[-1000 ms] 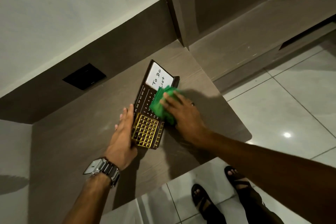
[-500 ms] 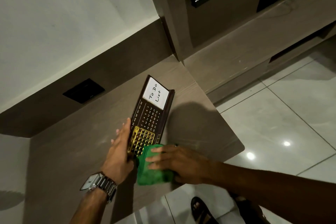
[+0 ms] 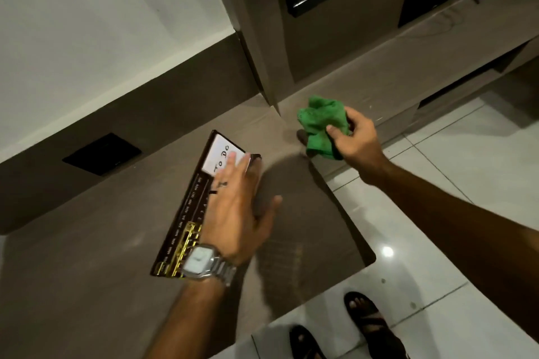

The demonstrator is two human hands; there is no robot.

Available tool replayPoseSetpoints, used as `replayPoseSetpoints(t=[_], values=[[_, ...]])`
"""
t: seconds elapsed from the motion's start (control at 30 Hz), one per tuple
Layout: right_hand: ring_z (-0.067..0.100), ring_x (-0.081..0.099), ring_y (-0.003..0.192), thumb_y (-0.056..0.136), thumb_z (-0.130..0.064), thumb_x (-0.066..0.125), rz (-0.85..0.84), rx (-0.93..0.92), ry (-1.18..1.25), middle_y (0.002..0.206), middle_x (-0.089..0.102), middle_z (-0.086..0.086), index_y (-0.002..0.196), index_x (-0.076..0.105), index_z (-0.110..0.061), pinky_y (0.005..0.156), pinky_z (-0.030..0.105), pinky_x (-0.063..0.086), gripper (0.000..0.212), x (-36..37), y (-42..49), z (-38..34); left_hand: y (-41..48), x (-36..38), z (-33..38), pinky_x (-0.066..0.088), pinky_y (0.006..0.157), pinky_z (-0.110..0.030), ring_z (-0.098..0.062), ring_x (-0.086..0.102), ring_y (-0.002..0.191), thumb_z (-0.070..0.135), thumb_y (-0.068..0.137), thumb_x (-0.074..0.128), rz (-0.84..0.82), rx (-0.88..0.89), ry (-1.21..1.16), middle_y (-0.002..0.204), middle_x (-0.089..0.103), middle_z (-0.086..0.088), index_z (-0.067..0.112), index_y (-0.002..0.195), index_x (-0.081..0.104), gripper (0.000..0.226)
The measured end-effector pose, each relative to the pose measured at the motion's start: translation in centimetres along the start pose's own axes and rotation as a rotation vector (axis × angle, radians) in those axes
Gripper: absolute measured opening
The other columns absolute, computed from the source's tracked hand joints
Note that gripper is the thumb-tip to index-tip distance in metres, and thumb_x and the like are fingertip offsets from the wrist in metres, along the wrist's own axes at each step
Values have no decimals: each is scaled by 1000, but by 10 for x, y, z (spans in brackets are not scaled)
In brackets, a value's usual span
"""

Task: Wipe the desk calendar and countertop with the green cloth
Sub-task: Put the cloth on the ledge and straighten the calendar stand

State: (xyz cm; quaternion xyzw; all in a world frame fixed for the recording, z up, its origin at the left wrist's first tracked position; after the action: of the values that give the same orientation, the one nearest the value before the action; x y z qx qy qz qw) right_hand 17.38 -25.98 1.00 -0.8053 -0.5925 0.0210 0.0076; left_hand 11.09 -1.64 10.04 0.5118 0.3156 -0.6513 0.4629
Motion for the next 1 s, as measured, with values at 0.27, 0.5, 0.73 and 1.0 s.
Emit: replayPoseSetpoints(t=[0.27, 0.5, 0.73, 1.0], values=[[34, 54, 123, 90, -12, 55, -5, -232, -695, 134, 59, 16, 138, 54, -20, 109, 45, 41, 48, 14, 63, 28, -11, 147, -1, 2, 119, -48, -19, -9, 147, 77, 81, 24, -258, 43, 95, 161, -1, -2, 27, 149, 4, 86], [36, 23, 144, 92, -6, 54, -389, -360, -1298, 157, 33, 5, 146, 38, -25, 108, 54, 36, 59, 75, 69, 78, -13, 149, -3, -1, 118, -48, -21, -8, 147, 75, 82, 24, -227, 47, 142, 161, 0, -3, 26, 149, 2, 86], [34, 29, 140, 87, -20, 60, -259, -308, -1101, 149, 45, 7, 135, 53, -22, 111, 55, 28, 48, 70, 49, 39, -12, 150, -4, 2, 118, -49, -21, -4, 148, 76, 81, 23, -230, 42, 128, 161, 3, -1, 27, 149, 4, 86], [22, 40, 136, 97, -8, 51, -588, -454, -622, 148, 46, 10, 144, 45, -23, 111, 36, 34, 49, 177, -6, -73, -10, 100, -2, 21, 117, -49, -26, 19, 145, 61, 88, 32, -151, 42, 181, 151, 35, -9, 18, 144, 24, 71]])
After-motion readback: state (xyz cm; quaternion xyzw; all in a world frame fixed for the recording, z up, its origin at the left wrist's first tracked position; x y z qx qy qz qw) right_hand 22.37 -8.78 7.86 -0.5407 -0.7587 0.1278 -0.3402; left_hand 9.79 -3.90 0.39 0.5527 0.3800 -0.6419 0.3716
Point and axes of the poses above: each hand's wrist, its own y-axis towards the middle knuckle, its own x-axis out of the palm, z = x × y, the point moved 9 cm from there along y, towards the middle knuckle
